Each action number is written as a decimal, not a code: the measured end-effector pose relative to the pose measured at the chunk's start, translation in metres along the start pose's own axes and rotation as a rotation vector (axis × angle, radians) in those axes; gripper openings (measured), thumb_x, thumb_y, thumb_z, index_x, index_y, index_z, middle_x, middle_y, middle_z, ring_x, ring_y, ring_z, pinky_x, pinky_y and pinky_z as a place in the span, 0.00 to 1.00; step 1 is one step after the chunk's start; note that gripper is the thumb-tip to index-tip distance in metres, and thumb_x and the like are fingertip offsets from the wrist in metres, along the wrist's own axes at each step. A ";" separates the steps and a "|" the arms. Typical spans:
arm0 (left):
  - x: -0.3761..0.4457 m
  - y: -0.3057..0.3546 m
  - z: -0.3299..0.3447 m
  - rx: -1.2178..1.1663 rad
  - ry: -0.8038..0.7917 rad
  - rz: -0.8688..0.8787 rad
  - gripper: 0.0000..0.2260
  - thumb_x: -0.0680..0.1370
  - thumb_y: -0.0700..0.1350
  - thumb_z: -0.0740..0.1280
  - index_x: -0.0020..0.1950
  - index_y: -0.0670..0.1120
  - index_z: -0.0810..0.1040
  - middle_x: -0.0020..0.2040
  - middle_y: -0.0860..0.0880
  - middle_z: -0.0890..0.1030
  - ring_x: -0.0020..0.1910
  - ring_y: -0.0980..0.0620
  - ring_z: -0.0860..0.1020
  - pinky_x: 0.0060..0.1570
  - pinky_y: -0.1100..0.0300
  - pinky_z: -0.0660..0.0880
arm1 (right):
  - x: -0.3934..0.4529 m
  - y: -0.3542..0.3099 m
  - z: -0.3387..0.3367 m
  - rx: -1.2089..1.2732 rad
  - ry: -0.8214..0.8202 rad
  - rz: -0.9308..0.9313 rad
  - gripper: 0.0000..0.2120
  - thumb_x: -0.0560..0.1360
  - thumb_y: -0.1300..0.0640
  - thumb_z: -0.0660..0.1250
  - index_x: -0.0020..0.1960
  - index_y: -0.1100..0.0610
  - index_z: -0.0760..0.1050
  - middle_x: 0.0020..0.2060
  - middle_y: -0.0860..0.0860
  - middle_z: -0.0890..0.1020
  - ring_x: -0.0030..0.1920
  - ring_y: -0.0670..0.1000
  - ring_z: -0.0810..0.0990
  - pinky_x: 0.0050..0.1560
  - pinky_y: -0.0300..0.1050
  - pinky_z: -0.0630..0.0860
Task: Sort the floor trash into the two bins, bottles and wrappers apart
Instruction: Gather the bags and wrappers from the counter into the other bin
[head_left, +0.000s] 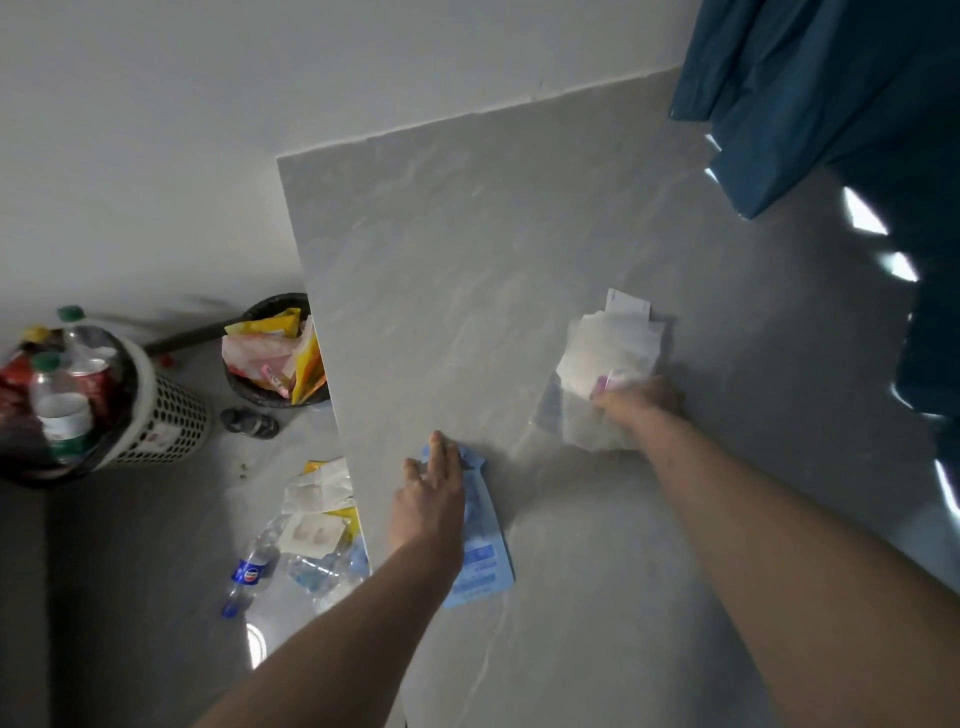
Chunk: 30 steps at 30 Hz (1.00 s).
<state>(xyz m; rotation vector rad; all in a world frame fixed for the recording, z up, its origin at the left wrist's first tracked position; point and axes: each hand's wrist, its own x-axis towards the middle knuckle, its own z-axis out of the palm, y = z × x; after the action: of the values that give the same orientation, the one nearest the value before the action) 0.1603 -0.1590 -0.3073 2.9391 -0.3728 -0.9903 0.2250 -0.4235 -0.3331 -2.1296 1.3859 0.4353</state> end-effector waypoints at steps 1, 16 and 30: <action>0.001 -0.001 0.002 0.005 -0.001 0.010 0.58 0.70 0.40 0.79 0.81 0.44 0.36 0.82 0.47 0.40 0.77 0.38 0.58 0.67 0.48 0.72 | -0.004 0.006 0.003 -0.014 0.002 -0.029 0.37 0.64 0.30 0.59 0.59 0.55 0.81 0.60 0.55 0.82 0.59 0.58 0.81 0.54 0.42 0.76; 0.002 -0.008 0.010 0.007 0.043 0.027 0.53 0.72 0.39 0.78 0.82 0.46 0.40 0.82 0.50 0.40 0.79 0.39 0.55 0.65 0.50 0.74 | -0.077 0.082 -0.039 0.155 -0.102 -0.139 0.12 0.73 0.48 0.74 0.41 0.57 0.82 0.41 0.55 0.84 0.43 0.54 0.82 0.41 0.43 0.71; 0.008 -0.007 0.016 0.071 0.061 0.033 0.57 0.69 0.41 0.80 0.81 0.45 0.39 0.81 0.49 0.38 0.78 0.40 0.56 0.63 0.52 0.75 | -0.035 0.038 -0.087 0.006 -0.024 -0.403 0.12 0.59 0.47 0.63 0.29 0.55 0.79 0.30 0.56 0.81 0.36 0.59 0.77 0.37 0.45 0.69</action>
<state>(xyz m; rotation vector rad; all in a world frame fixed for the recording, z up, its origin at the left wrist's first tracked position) 0.1583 -0.1526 -0.3254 3.0067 -0.4627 -0.8995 0.1739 -0.4628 -0.2559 -2.3150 0.9075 0.2935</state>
